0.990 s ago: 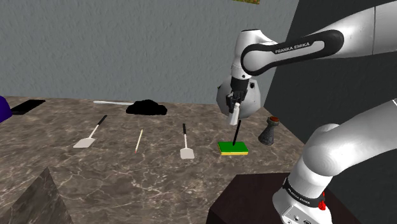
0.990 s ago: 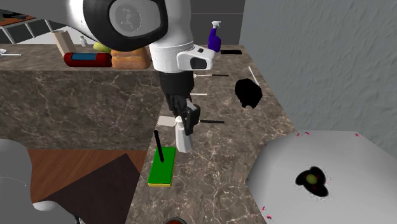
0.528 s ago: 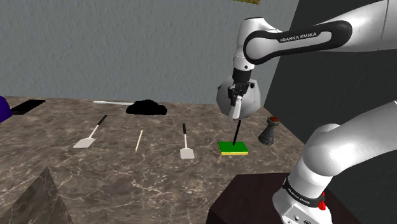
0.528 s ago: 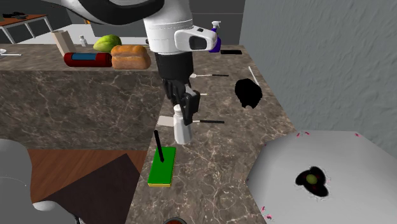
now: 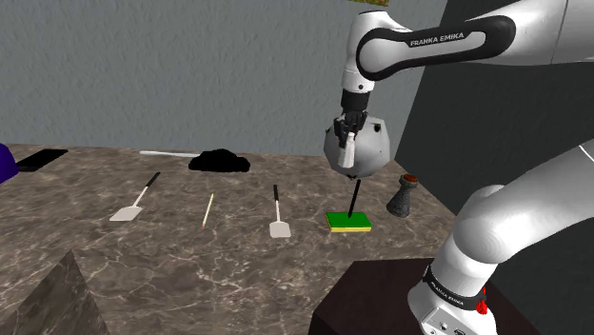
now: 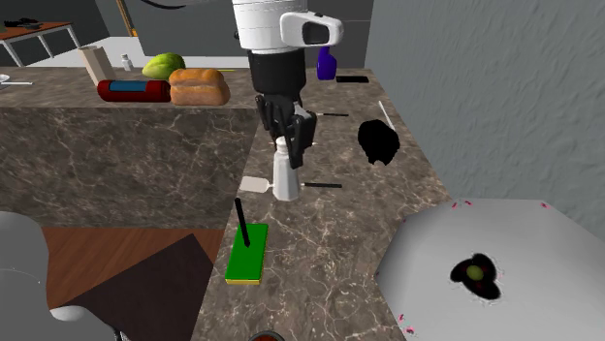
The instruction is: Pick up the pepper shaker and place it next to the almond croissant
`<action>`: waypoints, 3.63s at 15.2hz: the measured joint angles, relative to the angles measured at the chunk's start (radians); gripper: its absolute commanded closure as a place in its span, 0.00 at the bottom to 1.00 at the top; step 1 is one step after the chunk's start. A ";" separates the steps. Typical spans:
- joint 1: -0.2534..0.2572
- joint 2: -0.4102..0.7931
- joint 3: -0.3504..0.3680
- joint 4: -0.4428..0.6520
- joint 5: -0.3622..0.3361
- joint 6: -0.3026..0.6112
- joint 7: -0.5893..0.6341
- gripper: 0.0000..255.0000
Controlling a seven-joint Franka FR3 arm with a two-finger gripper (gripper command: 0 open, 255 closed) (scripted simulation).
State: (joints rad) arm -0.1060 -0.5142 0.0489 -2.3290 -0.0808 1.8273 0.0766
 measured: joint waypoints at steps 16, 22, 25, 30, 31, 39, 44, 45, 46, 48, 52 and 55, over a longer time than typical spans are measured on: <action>0.036 0.636 0.081 0.673 -0.040 -0.053 0.126 1.00; 0.080 0.940 0.089 1.099 -0.079 -0.181 0.155 1.00; 0.111 1.102 0.086 1.347 -0.096 -0.268 0.159 1.00; 0.107 1.105 0.086 1.291 -0.096 -0.209 0.165 1.00; 0.105 1.099 0.086 1.266 -0.096 -0.192 0.167 1.00; 0.098 1.084 0.086 1.138 -0.097 -0.079 0.181 1.00; 0.094 1.081 0.086 1.066 -0.099 -0.011 0.190 1.00; 0.093 1.081 0.085 1.054 -0.099 0.001 0.190 1.00; 0.091 1.085 0.085 1.046 -0.100 0.013 0.190 1.00; 0.091 1.091 0.084 1.026 -0.102 0.039 0.194 1.00; 0.091 1.101 0.083 0.994 -0.105 0.081 0.201 1.00; 0.091 1.109 0.082 0.963 -0.108 0.120 0.208 1.00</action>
State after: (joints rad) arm -0.0146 0.5952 0.1311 -1.3663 -0.1889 1.9468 0.2846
